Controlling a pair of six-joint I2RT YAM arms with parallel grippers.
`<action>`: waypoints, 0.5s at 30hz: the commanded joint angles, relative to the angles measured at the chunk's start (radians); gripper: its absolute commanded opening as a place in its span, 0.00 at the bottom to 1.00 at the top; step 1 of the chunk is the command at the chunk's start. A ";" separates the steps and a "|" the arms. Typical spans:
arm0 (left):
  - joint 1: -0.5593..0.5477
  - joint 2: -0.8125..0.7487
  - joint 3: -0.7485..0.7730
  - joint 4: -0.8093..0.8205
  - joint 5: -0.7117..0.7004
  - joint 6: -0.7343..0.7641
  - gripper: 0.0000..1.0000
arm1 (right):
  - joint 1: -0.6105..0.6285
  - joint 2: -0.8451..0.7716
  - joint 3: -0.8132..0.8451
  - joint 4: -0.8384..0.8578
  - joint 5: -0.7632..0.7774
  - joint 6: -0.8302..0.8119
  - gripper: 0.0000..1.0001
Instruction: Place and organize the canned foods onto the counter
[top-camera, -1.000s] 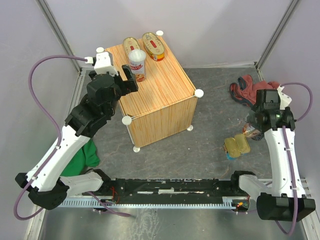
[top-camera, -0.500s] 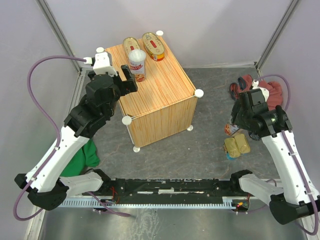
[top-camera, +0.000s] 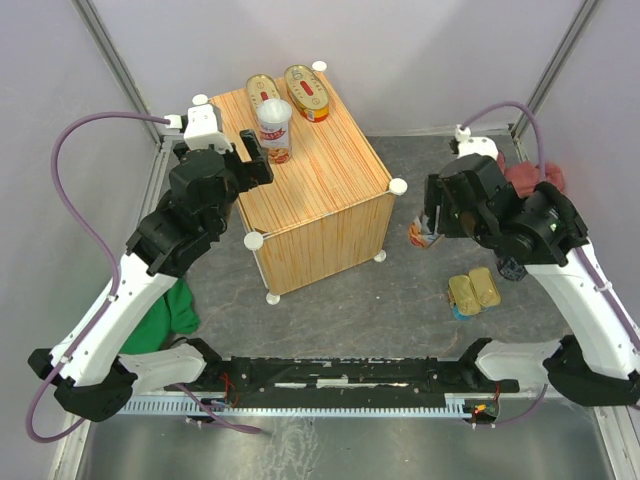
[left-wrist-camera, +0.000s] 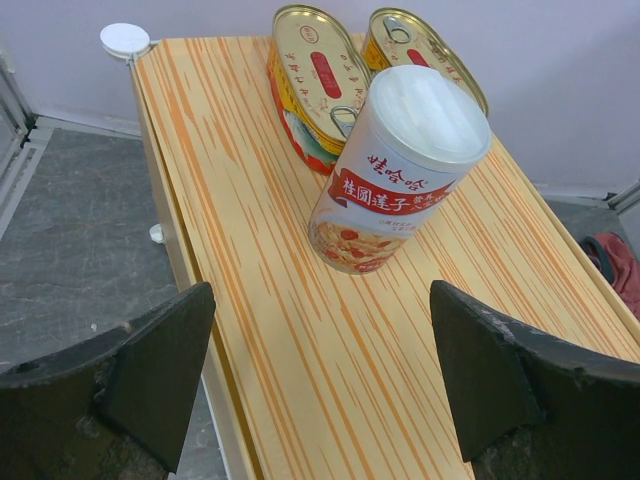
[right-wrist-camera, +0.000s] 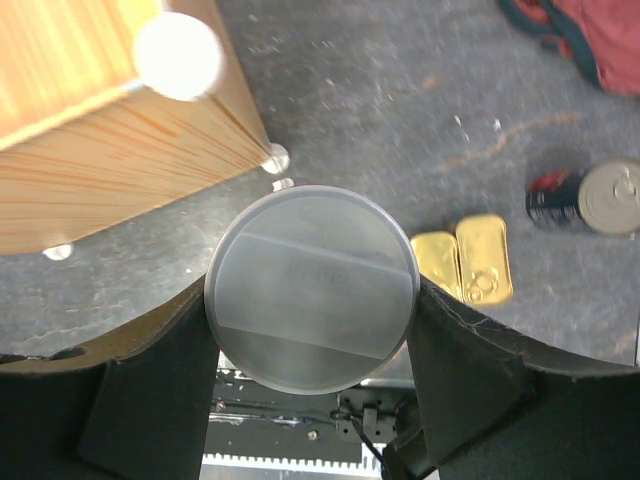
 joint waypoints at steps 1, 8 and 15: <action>-0.005 -0.026 -0.002 0.012 -0.029 0.054 0.94 | 0.140 0.089 0.236 0.001 0.156 0.012 0.01; -0.005 -0.036 -0.015 0.004 -0.038 0.062 0.94 | 0.283 0.244 0.501 -0.069 0.229 0.002 0.01; -0.005 -0.038 -0.021 -0.002 -0.043 0.065 0.94 | 0.323 0.333 0.638 -0.024 0.198 -0.048 0.01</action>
